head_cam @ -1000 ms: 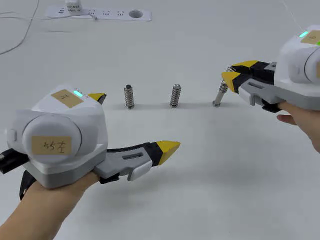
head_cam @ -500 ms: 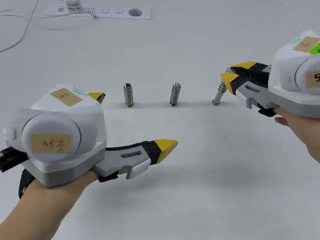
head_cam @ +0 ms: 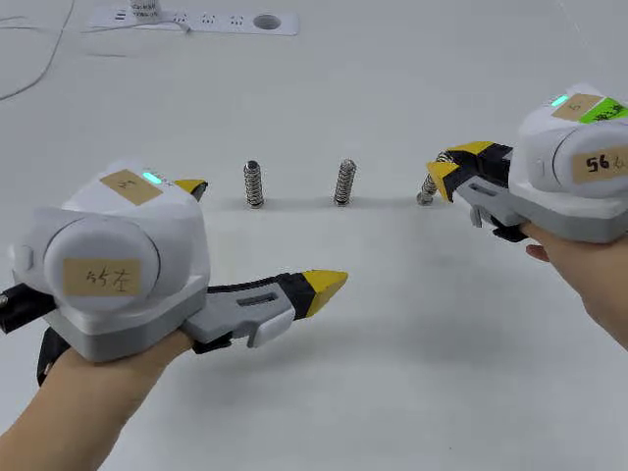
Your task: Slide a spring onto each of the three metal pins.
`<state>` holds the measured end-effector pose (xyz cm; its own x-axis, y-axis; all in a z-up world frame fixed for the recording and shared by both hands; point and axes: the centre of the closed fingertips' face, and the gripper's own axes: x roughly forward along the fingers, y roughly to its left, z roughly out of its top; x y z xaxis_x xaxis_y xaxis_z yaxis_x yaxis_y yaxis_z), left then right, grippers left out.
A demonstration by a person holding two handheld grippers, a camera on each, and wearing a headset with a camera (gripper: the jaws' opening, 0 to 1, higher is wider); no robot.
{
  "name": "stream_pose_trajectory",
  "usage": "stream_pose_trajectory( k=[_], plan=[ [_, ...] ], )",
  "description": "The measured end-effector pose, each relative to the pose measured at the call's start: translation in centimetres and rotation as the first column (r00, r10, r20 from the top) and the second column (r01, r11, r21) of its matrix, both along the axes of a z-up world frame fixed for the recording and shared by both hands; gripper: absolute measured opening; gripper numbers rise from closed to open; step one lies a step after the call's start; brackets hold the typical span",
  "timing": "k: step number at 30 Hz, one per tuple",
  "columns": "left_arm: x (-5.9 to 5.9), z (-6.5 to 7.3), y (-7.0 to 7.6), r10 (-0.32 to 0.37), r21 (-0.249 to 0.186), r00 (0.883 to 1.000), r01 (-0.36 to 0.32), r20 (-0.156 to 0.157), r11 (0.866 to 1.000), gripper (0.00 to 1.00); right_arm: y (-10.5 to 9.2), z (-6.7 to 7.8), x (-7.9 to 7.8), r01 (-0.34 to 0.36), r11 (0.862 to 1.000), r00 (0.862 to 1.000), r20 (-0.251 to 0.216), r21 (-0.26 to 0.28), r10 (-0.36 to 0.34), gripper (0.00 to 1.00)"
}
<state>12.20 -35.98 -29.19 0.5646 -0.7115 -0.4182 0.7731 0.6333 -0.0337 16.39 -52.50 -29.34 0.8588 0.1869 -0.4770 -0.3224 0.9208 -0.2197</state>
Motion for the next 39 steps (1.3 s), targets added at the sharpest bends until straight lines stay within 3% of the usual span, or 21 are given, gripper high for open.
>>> stream_pose_trajectory(
  k=[16, 32, 39],
  plan=[
    [0.0, -0.1, -0.1, -0.004, 0.000, 1.000, 0.004, -0.001, 1.000, 0.94, 0.0, -0.9, -0.2, 0.015, 1.000, 0.999, -0.032, 0.028, -0.014, 0.11],
    [0.1, 0.1, 0.0, -0.002, 0.000, 1.000, 0.002, 0.001, 1.000, 0.95, -0.1, -1.1, -0.1, 0.106, 0.988, 0.992, -0.075, 0.112, -0.098, 0.12],
    [0.2, 0.5, 0.1, -0.002, -0.010, 1.000, 0.002, 0.004, 1.000, 0.96, 0.0, -0.9, -0.4, 0.116, 0.987, 0.991, -0.078, 0.116, -0.107, 0.21]
  ],
)
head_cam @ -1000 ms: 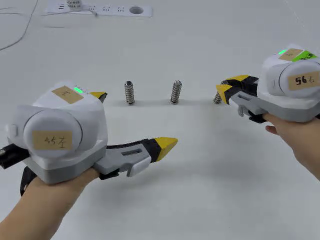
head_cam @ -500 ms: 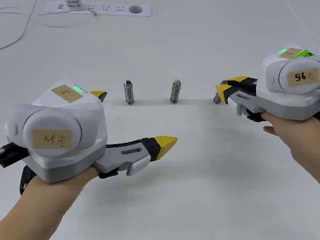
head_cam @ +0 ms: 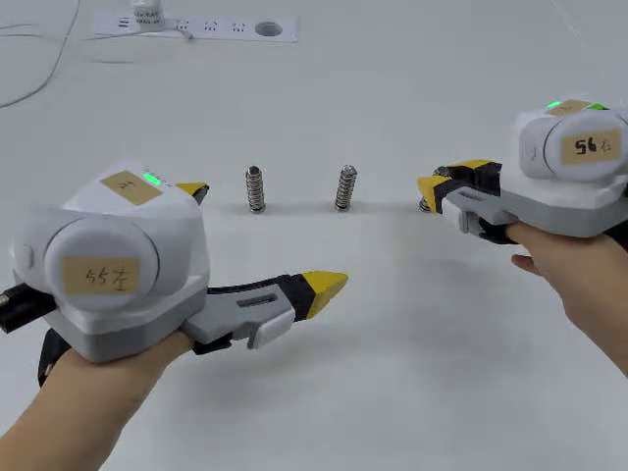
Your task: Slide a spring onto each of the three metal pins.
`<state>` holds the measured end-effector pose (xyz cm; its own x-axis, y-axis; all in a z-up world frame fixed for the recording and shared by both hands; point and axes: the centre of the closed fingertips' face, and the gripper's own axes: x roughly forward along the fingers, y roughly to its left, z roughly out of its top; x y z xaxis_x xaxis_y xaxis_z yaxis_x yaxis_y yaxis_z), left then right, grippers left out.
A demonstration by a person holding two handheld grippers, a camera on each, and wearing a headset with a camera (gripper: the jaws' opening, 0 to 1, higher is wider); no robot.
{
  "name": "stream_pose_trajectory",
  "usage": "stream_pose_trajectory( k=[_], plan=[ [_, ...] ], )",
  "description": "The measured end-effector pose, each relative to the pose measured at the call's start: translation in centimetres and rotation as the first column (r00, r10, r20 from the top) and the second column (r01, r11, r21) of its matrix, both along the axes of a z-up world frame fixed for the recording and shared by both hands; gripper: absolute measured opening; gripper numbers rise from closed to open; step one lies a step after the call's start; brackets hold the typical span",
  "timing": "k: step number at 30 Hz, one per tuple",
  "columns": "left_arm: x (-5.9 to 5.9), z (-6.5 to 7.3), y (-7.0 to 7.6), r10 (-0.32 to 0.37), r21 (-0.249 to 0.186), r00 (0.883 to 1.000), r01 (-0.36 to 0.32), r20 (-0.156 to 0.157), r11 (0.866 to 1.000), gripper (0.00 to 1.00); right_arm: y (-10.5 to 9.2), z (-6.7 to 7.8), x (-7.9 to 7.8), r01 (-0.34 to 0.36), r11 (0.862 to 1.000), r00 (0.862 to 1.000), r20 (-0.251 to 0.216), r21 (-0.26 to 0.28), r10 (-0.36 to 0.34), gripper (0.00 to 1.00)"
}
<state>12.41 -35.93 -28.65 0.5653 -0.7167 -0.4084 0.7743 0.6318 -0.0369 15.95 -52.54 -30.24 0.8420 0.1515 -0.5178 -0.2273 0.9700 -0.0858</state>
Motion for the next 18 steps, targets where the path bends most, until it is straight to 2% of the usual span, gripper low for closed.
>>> stream_pose_trajectory(
  k=[10, 18],
  plan=[
    [0.3, 0.7, 0.3, 0.007, 0.002, 1.000, -0.007, -0.005, 1.000, 0.97, 0.5, 2.0, -0.6, 0.002, 0.997, 1.000, 0.014, 0.071, -0.003, 0.31],
    [0.6, 1.4, 1.1, 0.019, 0.011, 1.000, -0.019, -0.015, 1.000, 0.96, 1.7, 3.3, -1.8, -0.053, 0.994, 0.999, 0.010, 0.097, 0.052, 0.42]
  ],
)
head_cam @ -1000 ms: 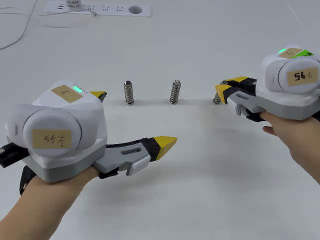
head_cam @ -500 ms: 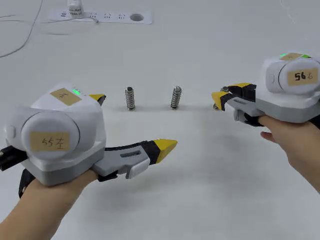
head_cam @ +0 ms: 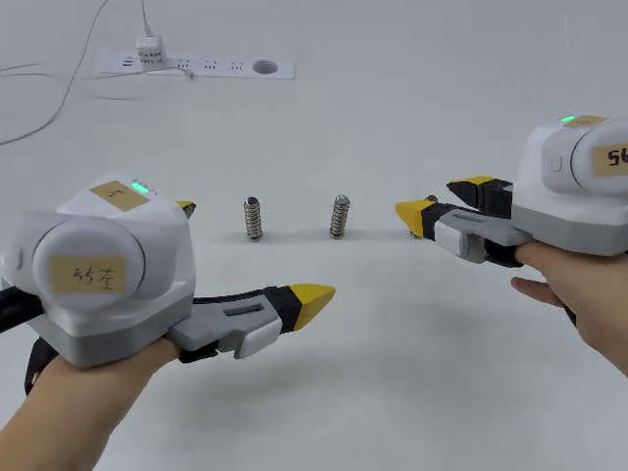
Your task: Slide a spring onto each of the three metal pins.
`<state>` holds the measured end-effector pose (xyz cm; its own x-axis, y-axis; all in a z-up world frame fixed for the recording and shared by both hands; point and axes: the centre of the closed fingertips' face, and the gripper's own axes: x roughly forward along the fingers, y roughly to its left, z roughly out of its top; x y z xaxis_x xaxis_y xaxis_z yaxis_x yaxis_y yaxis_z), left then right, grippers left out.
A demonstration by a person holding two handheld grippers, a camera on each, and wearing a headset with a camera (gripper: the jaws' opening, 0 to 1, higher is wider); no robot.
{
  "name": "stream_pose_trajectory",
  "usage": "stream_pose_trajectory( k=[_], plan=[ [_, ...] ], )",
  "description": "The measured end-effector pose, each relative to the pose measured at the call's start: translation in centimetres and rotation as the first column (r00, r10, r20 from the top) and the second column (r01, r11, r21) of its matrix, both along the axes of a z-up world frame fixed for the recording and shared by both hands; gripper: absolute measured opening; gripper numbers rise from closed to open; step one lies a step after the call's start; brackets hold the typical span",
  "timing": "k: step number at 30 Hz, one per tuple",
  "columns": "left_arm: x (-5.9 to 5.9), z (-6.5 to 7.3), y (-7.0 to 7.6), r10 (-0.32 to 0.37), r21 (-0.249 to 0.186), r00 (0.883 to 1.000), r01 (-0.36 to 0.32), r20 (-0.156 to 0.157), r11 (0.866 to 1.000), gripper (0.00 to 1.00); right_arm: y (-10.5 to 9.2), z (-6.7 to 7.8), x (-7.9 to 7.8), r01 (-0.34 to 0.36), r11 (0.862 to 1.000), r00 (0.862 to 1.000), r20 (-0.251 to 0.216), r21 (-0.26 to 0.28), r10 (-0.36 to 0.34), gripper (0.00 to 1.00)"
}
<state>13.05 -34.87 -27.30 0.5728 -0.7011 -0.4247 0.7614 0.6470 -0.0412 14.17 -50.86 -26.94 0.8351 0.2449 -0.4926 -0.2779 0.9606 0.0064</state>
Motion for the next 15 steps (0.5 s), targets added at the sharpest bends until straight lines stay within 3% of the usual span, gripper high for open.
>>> stream_pose_trajectory(
  k=[3, 15],
  plan=[
    [0.0, 0.1, 0.4, 0.006, 0.014, 1.000, -0.006, -0.004, 1.000, 0.95, 0.5, 0.6, -0.5, -0.022, 1.000, 1.000, 0.007, 0.010, 0.022, 0.44],
    [-0.1, 1.1, 1.8, 0.036, 0.004, 0.999, -0.036, -0.010, 0.999, 0.93, 1.4, 1.3, -2.6, -0.065, 0.997, 0.998, -0.010, 0.033, 0.066, 0.52]
  ],
)
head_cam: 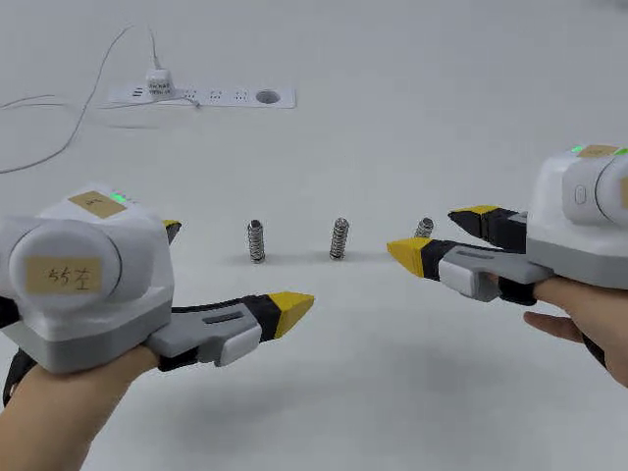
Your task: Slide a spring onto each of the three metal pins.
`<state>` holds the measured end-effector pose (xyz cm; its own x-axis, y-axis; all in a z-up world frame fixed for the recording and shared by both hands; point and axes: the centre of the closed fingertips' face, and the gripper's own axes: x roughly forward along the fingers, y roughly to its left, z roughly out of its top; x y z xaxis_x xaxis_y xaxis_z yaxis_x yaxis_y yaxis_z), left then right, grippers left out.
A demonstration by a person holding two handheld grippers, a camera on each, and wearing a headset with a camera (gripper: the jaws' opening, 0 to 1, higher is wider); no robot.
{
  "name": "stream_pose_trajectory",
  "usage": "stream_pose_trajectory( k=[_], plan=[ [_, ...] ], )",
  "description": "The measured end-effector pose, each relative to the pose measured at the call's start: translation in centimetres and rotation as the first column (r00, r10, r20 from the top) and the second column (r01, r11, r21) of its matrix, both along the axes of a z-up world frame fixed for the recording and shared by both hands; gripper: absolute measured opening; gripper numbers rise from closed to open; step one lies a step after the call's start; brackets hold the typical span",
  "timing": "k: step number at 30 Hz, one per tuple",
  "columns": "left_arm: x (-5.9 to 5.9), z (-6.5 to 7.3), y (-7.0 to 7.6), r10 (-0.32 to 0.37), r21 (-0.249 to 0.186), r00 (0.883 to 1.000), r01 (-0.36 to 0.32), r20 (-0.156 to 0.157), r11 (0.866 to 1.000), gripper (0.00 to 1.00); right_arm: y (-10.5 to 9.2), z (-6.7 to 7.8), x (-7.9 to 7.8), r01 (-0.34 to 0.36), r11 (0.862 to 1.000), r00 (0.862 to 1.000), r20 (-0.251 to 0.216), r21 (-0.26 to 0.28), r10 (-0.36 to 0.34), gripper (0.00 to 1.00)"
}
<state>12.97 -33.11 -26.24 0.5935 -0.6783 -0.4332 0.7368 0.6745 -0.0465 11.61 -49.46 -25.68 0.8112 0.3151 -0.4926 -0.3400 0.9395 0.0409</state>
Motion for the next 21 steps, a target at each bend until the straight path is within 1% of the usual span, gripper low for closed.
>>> stream_pose_trajectory(
  k=[6, 10, 13, 17, 21],
  plan=[
    [-0.4, 0.1, 0.5, 0.007, -0.001, 1.000, -0.007, -0.007, 1.000, 0.92, -0.1, -0.1, -1.1, -0.003, 1.000, 1.000, -0.015, 0.013, 0.004, 0.57],
    [-0.8, 0.1, 0.9, 0.009, 0.007, 1.000, -0.009, -0.011, 1.000, 0.92, -0.2, -0.1, -2.0, 0.000, 1.000, 1.000, -0.025, 0.023, 0.001, 0.60],
    [-0.9, 0.2, 1.2, 0.011, 0.010, 1.000, -0.011, -0.012, 1.000, 0.91, -0.1, 0.0, -2.5, -0.003, 1.000, 1.000, -0.012, 0.029, 0.003, 0.62],
    [-1.1, 0.3, 1.6, 0.023, -0.001, 0.999, -0.023, -0.023, 1.000, 0.91, 0.0, -0.1, -3.1, -0.004, 0.999, 1.000, -0.019, 0.039, 0.005, 0.66],
    [-1.3, 0.4, 2.0, 0.030, -0.004, 0.999, -0.030, -0.024, 1.000, 0.90, 0.2, -0.1, -3.6, -0.011, 0.999, 1.000, -0.021, 0.039, 0.012, 0.69]
  ],
)
